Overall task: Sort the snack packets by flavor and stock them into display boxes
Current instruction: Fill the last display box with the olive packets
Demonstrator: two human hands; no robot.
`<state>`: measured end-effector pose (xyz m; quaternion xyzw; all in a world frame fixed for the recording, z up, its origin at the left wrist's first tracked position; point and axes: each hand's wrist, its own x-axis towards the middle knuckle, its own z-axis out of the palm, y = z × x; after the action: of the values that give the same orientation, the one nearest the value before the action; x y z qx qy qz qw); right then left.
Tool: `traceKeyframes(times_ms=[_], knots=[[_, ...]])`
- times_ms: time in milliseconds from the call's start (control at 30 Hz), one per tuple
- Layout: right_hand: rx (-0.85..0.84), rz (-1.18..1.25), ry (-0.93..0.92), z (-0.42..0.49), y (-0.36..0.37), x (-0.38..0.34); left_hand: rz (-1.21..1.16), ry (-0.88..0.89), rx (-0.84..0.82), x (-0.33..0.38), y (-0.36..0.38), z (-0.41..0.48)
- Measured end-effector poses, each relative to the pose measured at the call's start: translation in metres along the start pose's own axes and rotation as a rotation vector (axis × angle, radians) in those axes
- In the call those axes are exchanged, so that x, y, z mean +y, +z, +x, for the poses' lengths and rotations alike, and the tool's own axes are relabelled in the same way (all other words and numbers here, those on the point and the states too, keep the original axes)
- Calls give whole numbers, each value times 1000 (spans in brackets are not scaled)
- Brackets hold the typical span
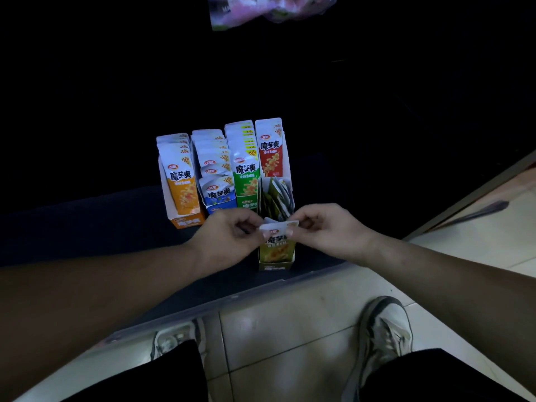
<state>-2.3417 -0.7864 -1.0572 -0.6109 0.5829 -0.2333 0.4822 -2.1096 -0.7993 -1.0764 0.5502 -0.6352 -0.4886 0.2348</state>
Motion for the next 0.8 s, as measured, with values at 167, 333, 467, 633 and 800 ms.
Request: traceKeyframes(times_ms=[167, 333, 467, 633, 800], knots=[[74, -13, 14, 2, 0, 12, 10, 50, 51, 0, 8, 3], [54, -37, 29, 10, 2, 17, 111, 209, 44, 0, 9, 9], [50, -131, 56, 9, 3, 24, 347, 443, -6, 0, 0, 13], [45, -73, 45, 9, 6, 20, 518, 521, -112, -2, -13, 10], [-57, 9, 103, 8, 13, 8, 511, 335, -83, -19, -4, 4]])
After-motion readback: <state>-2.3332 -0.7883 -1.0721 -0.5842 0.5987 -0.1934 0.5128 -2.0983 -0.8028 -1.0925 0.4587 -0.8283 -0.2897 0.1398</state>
